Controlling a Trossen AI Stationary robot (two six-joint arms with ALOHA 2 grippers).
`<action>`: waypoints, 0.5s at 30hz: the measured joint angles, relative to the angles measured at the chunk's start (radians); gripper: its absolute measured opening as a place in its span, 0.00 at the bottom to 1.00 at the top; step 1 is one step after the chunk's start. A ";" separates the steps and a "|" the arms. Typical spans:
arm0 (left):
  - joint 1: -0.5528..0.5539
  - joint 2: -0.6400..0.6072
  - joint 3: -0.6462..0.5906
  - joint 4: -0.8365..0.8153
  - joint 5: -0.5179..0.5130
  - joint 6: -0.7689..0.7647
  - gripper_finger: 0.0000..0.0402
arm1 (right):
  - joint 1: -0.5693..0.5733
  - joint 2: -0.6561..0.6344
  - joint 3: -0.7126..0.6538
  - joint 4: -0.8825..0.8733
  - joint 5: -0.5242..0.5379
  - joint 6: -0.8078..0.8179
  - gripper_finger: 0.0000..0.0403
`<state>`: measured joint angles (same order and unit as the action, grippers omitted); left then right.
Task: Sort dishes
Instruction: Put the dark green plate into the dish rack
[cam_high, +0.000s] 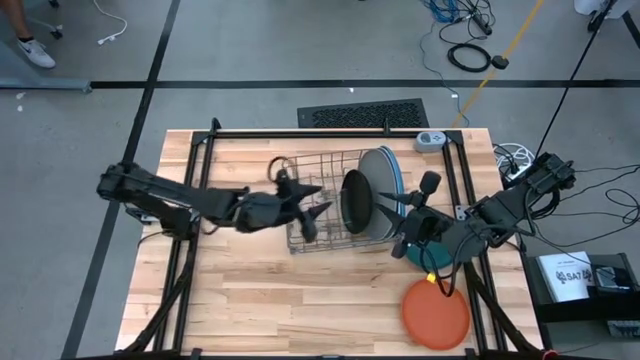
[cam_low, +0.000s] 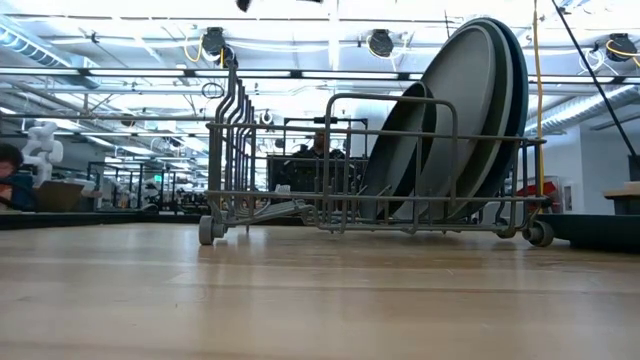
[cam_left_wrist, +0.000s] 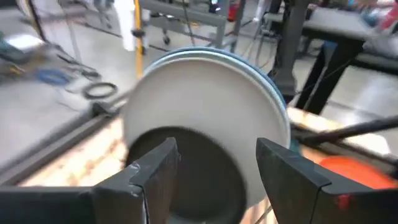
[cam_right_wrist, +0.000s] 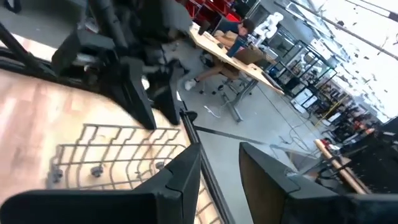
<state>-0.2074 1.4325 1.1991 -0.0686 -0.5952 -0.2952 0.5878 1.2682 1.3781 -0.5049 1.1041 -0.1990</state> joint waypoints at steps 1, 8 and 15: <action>-0.018 -0.017 -0.011 -0.006 -0.028 0.021 0.54 | 0.004 0.000 0.000 0.000 -0.002 0.013 0.25; -0.063 -0.123 -0.181 0.011 -0.040 0.069 0.53 | 0.016 0.021 0.001 -0.067 -0.230 0.261 0.27; -0.048 -0.156 -0.422 0.326 0.124 0.081 0.41 | 0.002 0.088 0.001 -0.199 -0.427 0.554 0.33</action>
<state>-0.2551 1.2762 0.7771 0.2572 -0.4709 -0.2147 0.5895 1.3563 1.3788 -0.7040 0.6771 0.3554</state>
